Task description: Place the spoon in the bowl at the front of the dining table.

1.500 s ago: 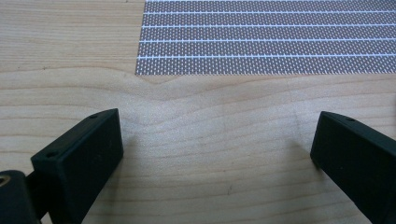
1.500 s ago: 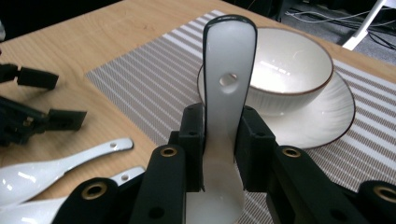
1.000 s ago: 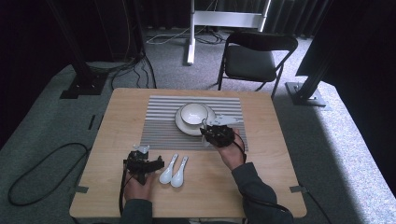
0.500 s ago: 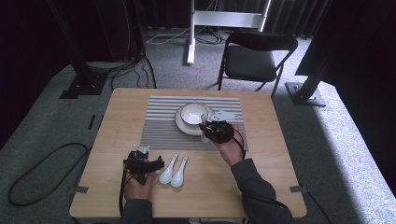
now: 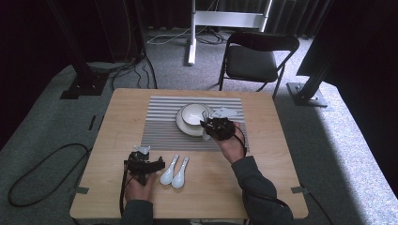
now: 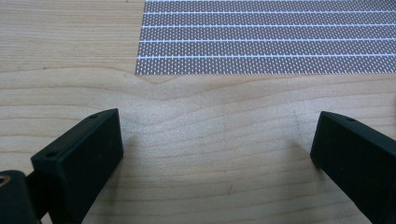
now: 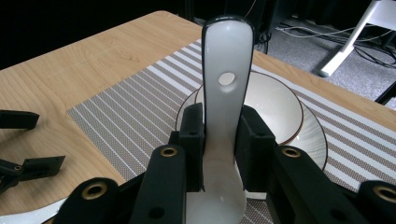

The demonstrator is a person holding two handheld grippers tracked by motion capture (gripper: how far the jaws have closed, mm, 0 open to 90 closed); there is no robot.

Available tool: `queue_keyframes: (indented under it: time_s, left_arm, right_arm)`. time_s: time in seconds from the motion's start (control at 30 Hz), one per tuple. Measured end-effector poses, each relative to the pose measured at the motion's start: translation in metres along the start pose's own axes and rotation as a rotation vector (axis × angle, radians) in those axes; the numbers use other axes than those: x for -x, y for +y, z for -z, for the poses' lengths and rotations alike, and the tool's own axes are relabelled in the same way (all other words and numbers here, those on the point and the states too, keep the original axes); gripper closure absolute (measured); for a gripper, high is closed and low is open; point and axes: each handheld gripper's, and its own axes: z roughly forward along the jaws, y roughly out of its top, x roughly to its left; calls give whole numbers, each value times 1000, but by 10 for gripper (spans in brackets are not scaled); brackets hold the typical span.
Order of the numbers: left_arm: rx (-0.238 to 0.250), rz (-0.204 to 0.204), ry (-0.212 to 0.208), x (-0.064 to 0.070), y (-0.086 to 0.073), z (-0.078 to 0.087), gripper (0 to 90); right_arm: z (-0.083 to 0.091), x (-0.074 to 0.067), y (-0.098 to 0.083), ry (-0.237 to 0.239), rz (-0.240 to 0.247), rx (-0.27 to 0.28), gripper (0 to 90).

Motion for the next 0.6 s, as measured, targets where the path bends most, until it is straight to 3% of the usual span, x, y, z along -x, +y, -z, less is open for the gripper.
queue_keyframes:
  time_s: [0.6]
  left_arm:
    - [-3, -3, 0, 0, 0, 0, 26]
  right_arm:
    - [-1, 13, 21, -28, 4, 11, 743]
